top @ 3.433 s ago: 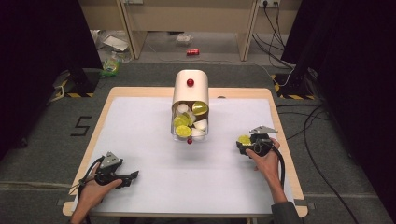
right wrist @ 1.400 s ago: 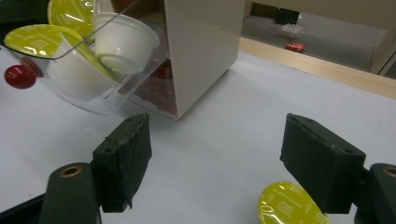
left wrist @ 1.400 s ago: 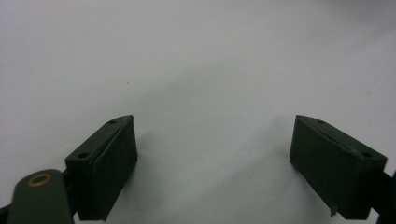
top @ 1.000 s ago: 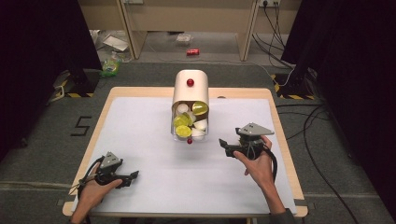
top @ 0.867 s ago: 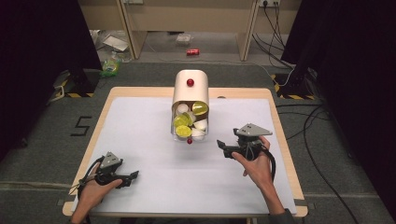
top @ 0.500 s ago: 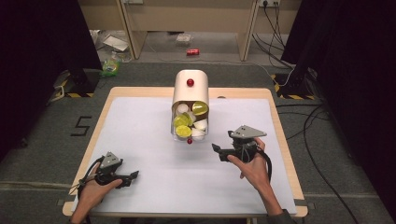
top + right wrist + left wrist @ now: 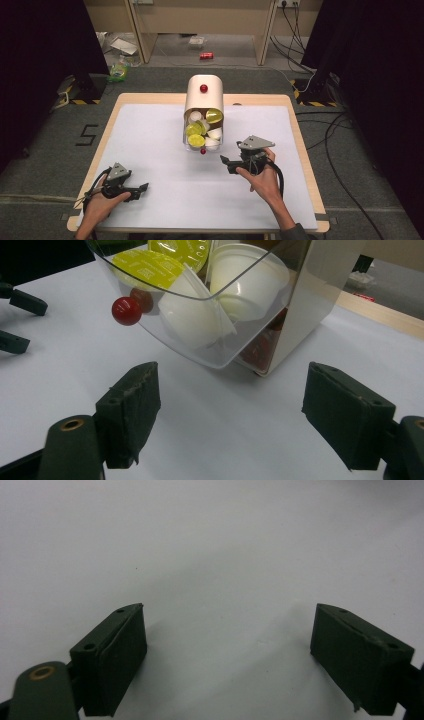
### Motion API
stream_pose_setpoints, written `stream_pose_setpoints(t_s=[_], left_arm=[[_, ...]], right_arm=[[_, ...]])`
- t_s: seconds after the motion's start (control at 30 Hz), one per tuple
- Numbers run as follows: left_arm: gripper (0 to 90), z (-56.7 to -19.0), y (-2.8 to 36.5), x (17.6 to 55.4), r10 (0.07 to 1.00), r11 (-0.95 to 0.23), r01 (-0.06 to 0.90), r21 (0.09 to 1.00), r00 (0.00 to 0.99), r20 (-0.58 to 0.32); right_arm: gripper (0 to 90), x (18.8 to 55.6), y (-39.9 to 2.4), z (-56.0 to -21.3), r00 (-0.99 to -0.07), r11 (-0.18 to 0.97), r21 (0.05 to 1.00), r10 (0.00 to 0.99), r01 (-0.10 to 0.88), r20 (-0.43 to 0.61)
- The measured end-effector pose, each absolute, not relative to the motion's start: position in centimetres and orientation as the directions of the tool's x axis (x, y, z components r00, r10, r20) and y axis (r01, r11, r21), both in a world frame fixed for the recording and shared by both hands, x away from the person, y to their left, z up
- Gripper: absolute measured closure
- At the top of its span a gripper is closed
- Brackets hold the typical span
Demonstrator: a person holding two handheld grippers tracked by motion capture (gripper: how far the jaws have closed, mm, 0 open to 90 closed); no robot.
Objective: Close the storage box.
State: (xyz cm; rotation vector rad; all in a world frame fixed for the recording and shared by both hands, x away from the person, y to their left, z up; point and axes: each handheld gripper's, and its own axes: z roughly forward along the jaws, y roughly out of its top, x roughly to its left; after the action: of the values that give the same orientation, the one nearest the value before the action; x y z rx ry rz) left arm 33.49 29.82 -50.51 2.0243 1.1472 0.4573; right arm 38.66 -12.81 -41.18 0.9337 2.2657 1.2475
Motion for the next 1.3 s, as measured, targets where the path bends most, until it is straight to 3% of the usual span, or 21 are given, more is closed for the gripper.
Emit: stream_pose_setpoints(t_s=[0.83,1.3], left_arm=[[14.4,-50.5,29.9,33.5,0.844,-0.311,0.577,0.755,0.534,-0.06],[14.4,-50.5,29.9,33.5,0.843,-0.307,0.577,0.757,0.534,-0.065]], right_arm=[[36.4,39.8,-11.5,-41.8,-0.68,0.38,0.863,0.731,0.333,-0.06],[34.5,40.0,-11.6,-41.8,-0.663,0.357,0.869,0.747,0.342,-0.046]])
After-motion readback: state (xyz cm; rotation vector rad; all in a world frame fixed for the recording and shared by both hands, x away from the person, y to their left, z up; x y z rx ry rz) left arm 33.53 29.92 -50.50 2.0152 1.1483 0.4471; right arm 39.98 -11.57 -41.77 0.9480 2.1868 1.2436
